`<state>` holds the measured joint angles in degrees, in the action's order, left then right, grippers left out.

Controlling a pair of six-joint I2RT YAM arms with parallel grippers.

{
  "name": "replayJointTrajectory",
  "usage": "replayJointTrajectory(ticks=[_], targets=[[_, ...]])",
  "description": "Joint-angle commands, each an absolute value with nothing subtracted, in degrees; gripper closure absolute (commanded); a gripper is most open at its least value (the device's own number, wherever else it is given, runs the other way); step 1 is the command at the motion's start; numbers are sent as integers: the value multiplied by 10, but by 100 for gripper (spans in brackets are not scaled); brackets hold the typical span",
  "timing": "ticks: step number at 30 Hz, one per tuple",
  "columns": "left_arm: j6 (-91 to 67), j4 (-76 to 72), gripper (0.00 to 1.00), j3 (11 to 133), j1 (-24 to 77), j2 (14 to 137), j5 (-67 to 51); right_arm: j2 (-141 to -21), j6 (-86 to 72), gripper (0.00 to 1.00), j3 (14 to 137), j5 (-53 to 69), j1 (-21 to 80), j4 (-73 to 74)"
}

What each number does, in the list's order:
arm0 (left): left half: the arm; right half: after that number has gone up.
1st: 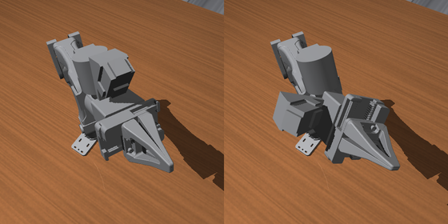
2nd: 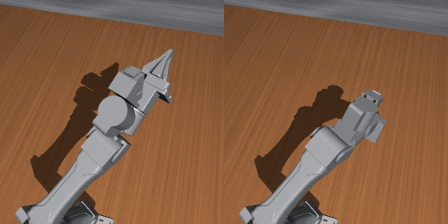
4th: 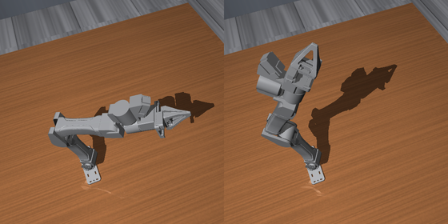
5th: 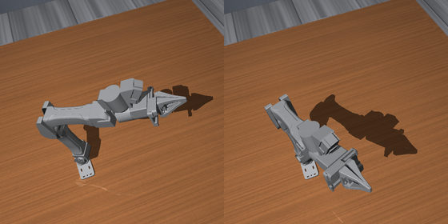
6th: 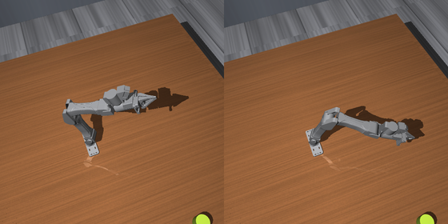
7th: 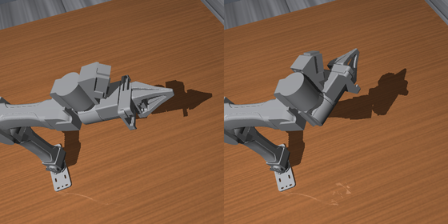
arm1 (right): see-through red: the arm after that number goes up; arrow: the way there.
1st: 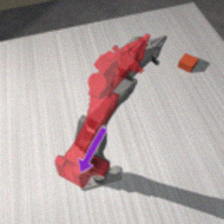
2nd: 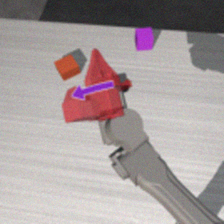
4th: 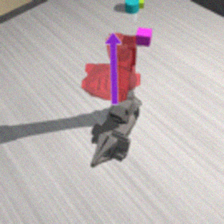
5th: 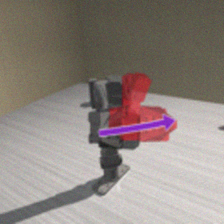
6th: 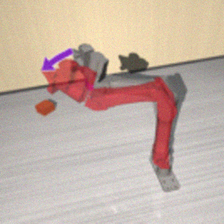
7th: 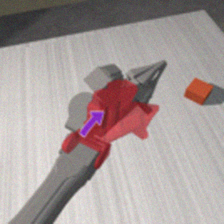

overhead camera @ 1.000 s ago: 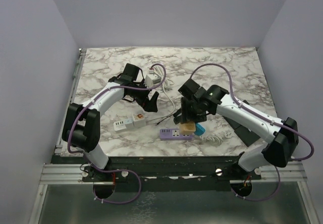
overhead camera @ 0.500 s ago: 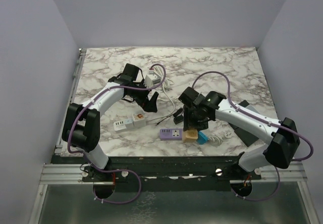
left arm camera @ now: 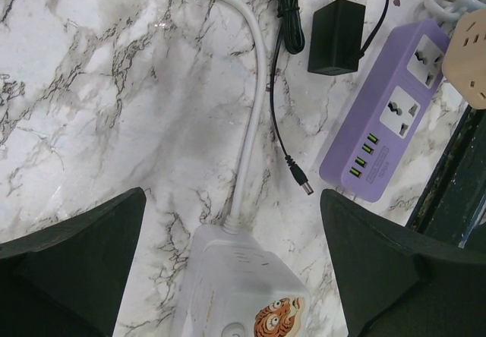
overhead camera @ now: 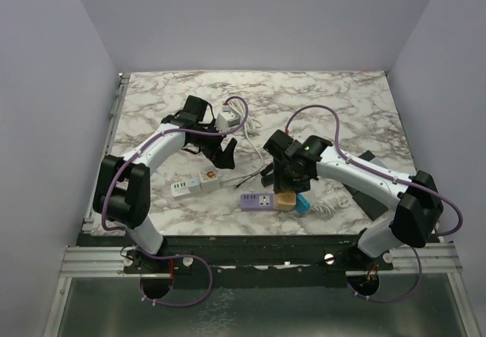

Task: Insert the plug
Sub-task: Insert the plug into the socket.

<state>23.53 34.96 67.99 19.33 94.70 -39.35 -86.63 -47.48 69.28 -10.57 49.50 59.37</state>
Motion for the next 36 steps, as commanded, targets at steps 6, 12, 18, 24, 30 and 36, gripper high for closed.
replayJointTrajectory(ticks=[6, 12, 18, 24, 30, 36], targets=[[251, 357, 1, 668, 185, 949, -400, -882, -465, 99, 709, -141, 496, 584], [255, 359, 1, 666, 182, 947, -403, -893, -465, 99, 707, -144, 496, 574], [260, 360, 1, 662, 181, 946, -405, -897, -466, 99, 709, -154, 496, 577], [262, 360, 1, 660, 178, 948, -409, -900, -462, 99, 704, -157, 497, 577], [263, 360, 1, 661, 173, 945, -412, -911, -465, 99, 690, -166, 510, 572], [263, 360, 1, 661, 169, 942, -416, -936, -475, 100, 684, -173, 523, 570]])
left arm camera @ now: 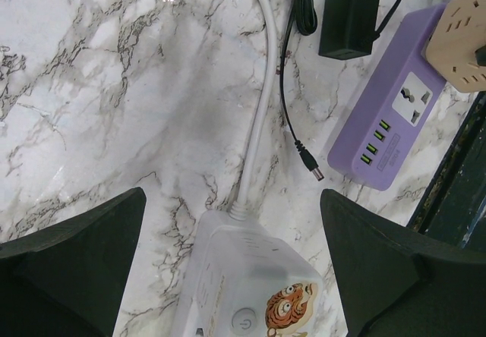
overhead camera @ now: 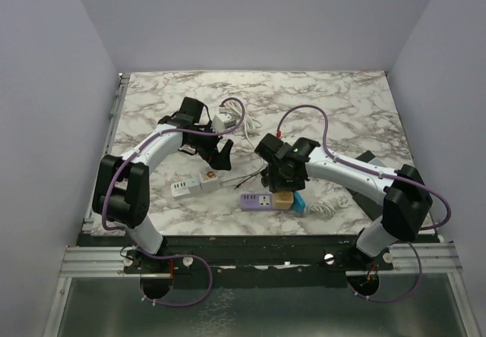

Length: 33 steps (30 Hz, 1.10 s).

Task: Insert the plug
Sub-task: Insert the plug into the socket.

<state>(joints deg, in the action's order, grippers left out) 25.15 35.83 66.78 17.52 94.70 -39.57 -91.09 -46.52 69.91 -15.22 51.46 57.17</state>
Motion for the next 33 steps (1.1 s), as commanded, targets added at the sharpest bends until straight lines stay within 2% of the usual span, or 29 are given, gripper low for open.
replayJointTrajectory(ticks=[1, 18, 19, 21, 23, 27, 30, 33], targets=[[263, 360, 1, 661, 168, 941, -417, -938, -477, 99, 681, -174, 524, 569], [268, 372, 1, 672, 151, 940, -412, -917, -560, 98, 628, -252, 579, 574], [269, 373, 1, 673, 149, 940, -411, -913, -560, 92, 629, -256, 579, 573], [269, 377, 1, 677, 147, 941, -408, -905, -562, 69, 640, -273, 579, 575], [269, 383, 1, 682, 143, 942, -408, -895, -560, 56, 650, -289, 579, 572], [275, 405, 1, 699, 132, 949, -413, -874, -543, 31, 672, -310, 579, 560], [283, 425, 1, 715, 125, 951, -411, -858, -519, 19, 694, -315, 579, 555], [287, 437, 1, 724, 122, 948, -409, -841, -502, 1, 703, -310, 580, 560]])
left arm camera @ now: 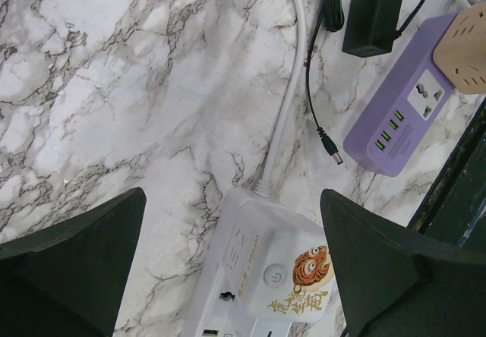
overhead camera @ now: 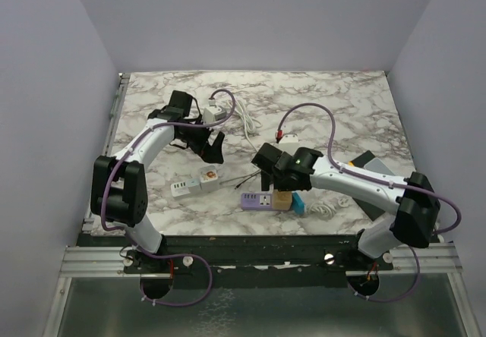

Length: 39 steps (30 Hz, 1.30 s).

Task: Insert the plug
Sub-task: Insert the plug into the socket, then pick up the plug from the center of the board.

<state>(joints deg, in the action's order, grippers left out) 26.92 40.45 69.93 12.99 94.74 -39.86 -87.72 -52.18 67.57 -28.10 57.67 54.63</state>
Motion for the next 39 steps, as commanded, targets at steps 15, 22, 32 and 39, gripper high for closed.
replayJointTrajectory(ticks=[15, 22, 32, 39], targets=[[280, 448, 1, 738, 122, 942, -394, -768, -512, 98, 627, -225, 598, 529], [279, 448, 1, 743, 122, 945, -404, -789, -528, 99, 597, -206, 609, 512], [284, 449, 1, 745, 122, 945, -401, -779, -554, 99, 540, -191, 611, 516], [289, 454, 1, 754, 121, 945, -392, -794, -498, 75, 725, -285, 610, 580]])
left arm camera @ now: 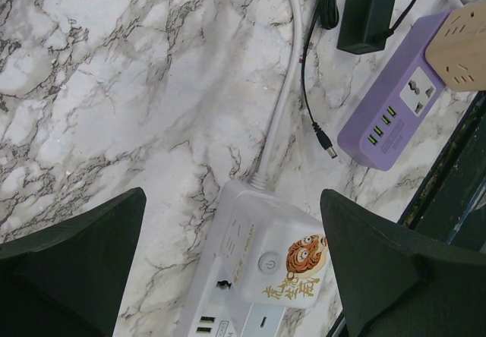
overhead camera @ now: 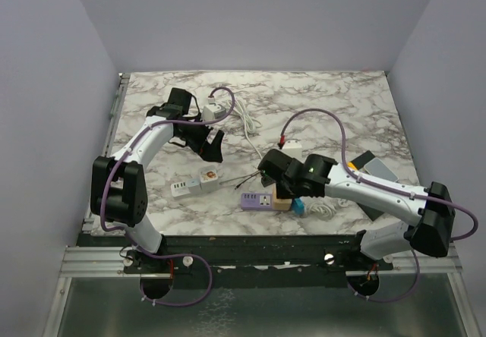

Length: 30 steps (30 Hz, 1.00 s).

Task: Insert the plug
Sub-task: Pick up the plug from the center of the board.

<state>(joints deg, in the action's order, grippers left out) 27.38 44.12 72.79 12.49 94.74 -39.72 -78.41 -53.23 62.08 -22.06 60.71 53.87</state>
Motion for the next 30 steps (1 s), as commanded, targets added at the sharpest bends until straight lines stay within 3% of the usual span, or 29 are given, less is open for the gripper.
replayJointTrajectory(ticks=[1, 4, 8, 30], targets=[[290, 457, 1, 759, 122, 945, -389, -797, -485, 66, 751, -297, 609, 579], [293, 469, 1, 776, 122, 948, -383, -807, -440, 41, 797, -313, 598, 548], [295, 484, 1, 794, 120, 949, -371, -835, -392, 25, 786, -277, 574, 499], [284, 503, 1, 848, 92, 972, -363, -1032, -298, 21, 717, -150, 508, 376]])
